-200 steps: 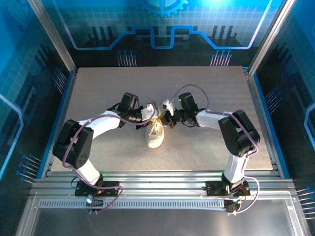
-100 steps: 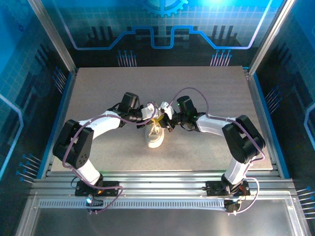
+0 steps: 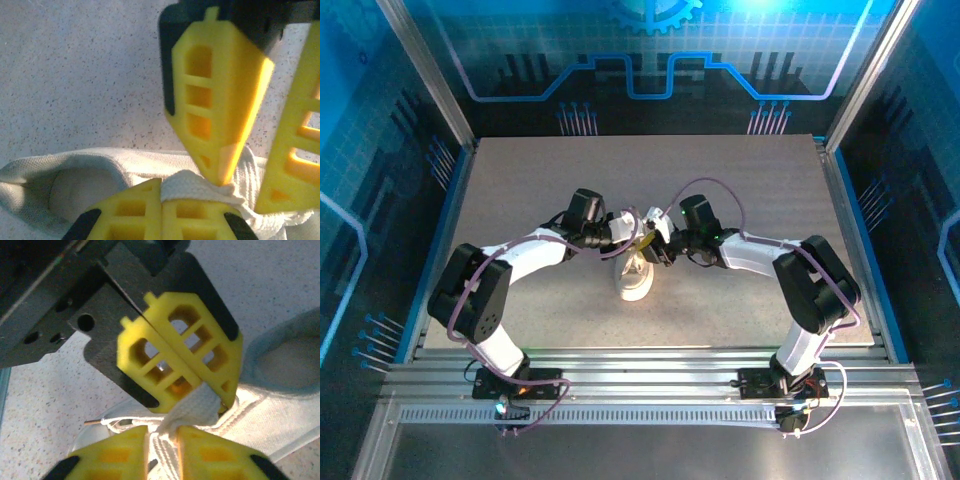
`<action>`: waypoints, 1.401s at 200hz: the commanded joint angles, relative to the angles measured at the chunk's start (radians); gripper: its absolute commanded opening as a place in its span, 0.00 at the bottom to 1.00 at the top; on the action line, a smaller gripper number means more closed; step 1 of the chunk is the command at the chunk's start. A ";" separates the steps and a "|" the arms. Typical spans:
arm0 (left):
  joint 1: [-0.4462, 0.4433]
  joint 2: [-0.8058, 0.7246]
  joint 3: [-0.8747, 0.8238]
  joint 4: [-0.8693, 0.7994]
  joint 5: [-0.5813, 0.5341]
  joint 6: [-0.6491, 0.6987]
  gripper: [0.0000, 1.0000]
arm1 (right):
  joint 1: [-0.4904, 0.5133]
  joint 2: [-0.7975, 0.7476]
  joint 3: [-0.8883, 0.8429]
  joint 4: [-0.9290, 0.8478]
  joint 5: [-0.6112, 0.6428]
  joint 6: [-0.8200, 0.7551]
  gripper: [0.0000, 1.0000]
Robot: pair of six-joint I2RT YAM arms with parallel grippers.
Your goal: Tie the shoes
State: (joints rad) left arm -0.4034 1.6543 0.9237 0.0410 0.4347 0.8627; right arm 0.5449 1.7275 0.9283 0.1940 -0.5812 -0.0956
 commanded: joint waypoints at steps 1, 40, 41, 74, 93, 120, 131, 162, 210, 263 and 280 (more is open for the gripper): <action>-0.012 -0.016 -0.037 0.049 0.002 0.014 0.00 | -0.021 -0.030 -0.004 -0.002 -0.086 0.073 0.36; -0.015 -0.039 -0.087 0.098 -0.025 0.053 0.00 | -0.123 -0.042 -0.043 0.095 -0.164 0.243 0.44; -0.015 -0.039 -0.088 0.100 -0.025 0.053 0.00 | -0.125 -0.042 -0.042 0.095 -0.163 0.248 0.44; -0.021 -0.054 -0.138 0.192 -0.049 0.057 0.00 | -0.146 0.022 0.059 -0.085 -0.103 0.311 0.43; -0.027 -0.060 -0.159 0.225 -0.060 0.063 0.00 | -0.137 0.070 0.101 -0.106 -0.118 0.358 0.42; -0.040 -0.076 -0.201 0.279 -0.094 0.079 0.00 | -0.119 0.127 0.132 -0.089 -0.135 0.433 0.42; -0.045 -0.087 -0.226 0.312 -0.114 0.082 0.00 | -0.112 0.144 0.140 -0.085 -0.138 0.455 0.42; -0.067 -0.108 -0.274 0.348 -0.167 0.107 0.00 | -0.095 0.163 0.153 -0.082 -0.147 0.475 0.43; -0.087 -0.119 -0.298 0.347 -0.202 0.117 0.00 | -0.073 0.162 0.151 -0.096 -0.155 0.476 0.43; -0.101 -0.107 -0.293 0.336 -0.218 0.125 0.00 | -0.049 0.175 0.185 -0.180 -0.129 0.421 0.43; -0.104 -0.105 -0.292 0.336 -0.224 0.128 0.00 | -0.039 0.179 0.204 -0.230 -0.113 0.392 0.42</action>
State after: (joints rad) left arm -0.4950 1.5566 0.6403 0.3882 0.2192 0.9714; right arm 0.4831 1.8889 1.0904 0.0566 -0.7086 0.3473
